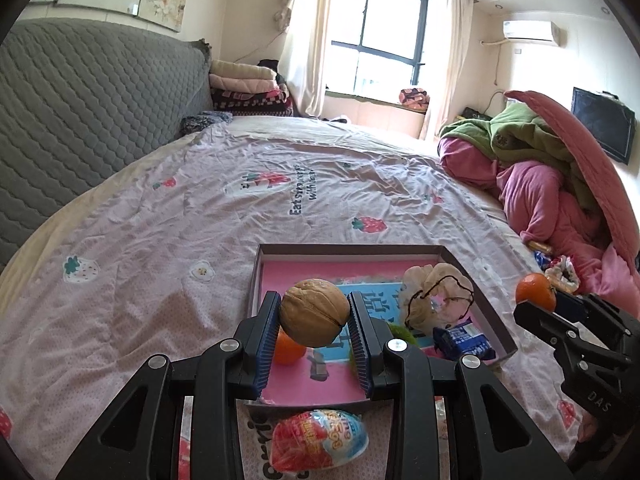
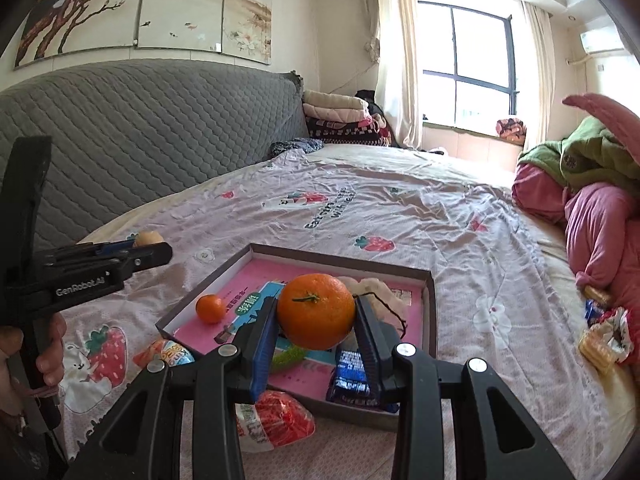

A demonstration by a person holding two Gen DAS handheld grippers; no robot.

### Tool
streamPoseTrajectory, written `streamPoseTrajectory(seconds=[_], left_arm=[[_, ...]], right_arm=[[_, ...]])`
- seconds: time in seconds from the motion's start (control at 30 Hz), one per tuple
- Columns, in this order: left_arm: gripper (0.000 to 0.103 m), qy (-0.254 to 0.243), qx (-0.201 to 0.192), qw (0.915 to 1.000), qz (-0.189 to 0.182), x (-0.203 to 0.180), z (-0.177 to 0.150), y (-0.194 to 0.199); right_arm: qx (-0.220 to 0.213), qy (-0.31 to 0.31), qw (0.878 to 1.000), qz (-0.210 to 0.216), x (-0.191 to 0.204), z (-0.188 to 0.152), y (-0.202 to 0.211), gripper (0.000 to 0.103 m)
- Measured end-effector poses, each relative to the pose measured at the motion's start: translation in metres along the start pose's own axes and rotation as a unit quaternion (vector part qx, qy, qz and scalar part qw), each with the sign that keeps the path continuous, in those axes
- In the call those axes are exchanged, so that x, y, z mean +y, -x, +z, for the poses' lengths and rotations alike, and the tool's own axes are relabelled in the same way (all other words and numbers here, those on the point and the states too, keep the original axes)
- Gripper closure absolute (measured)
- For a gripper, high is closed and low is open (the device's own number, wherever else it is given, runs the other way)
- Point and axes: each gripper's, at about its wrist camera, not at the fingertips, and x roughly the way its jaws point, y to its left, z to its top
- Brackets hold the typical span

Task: Organize objects
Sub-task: 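Carry the walnut and mandarin over the gray box with both grippers, then lower the walnut with left gripper while right gripper lowers the mandarin into the box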

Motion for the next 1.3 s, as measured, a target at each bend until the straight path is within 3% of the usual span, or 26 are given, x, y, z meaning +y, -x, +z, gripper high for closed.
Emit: streamPoseTrajectory(seconds=[0.5, 0.73, 0.97, 1.3], left_arm=[[0.069, 0.001, -0.015, 0.9999, 0.008, 0.004, 0.028, -0.007], [0.069, 0.001, 0.001, 0.9999, 0.017, 0.011, 0.023, -0.020], [0.069, -0.005, 0.042, 0.9987, 0.029, 0.022, 0.002, -0.049], [0.069, 0.005, 0.087, 0.9961, 0.014, 0.031, -0.028, -0.072]], right_arm=[[-0.019, 0.018, 1.000, -0.002, -0.002, 0.022, -0.016, 0.065], [-0.019, 0.025, 1.000, 0.003, -0.003, 0.026, -0.024, 0.065], [0.022, 0.015, 1.000, 0.012, -0.005, 0.018, -0.048, 0.065], [0.073, 0.021, 0.997, 0.031, 0.007, -0.005, -0.072, 0.065]])
